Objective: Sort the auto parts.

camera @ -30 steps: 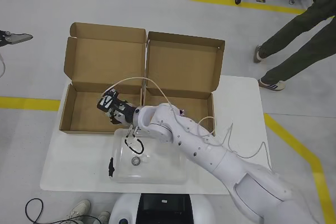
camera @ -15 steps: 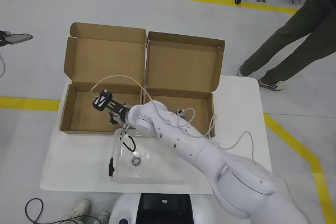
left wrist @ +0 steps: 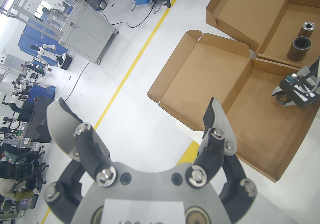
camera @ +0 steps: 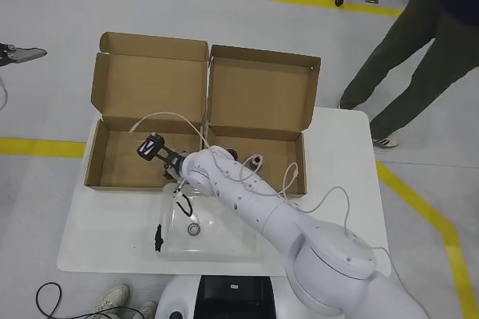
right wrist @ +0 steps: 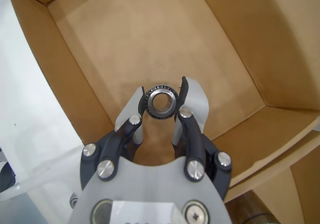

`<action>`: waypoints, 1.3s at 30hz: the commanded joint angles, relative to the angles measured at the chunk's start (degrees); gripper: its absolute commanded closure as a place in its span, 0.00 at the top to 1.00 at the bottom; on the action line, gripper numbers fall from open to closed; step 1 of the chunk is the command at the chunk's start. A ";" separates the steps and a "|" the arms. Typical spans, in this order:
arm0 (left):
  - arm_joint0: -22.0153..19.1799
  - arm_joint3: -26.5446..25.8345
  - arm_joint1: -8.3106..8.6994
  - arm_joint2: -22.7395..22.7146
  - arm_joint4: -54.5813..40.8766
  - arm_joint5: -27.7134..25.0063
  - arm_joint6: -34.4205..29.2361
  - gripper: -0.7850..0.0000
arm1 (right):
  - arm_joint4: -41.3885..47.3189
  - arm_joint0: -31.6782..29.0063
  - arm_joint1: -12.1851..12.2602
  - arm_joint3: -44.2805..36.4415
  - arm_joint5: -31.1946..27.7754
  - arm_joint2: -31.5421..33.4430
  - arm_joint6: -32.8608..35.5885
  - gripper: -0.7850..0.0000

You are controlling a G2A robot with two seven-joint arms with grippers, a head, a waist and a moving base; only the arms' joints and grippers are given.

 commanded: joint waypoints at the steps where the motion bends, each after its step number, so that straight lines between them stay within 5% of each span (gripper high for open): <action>1: 0.00 0.00 0.00 0.00 0.00 0.00 0.00 1.00 | 0.13 0.14 -0.05 0.14 0.34 -0.27 0.22 0.25; 20: 0.00 0.00 0.00 0.00 0.00 0.00 0.00 1.00 | 1.86 2.14 0.13 -0.12 1.01 -1.30 -1.92 0.31; 29: 0.00 0.00 0.00 0.00 0.00 0.00 0.00 1.00 | 0.51 2.10 0.87 -3.82 -5.72 -0.61 -6.51 0.28; 39: 0.00 0.00 0.00 0.00 0.00 0.00 0.00 1.00 | -5.19 -1.35 5.36 -15.00 -7.85 2.33 -7.63 0.30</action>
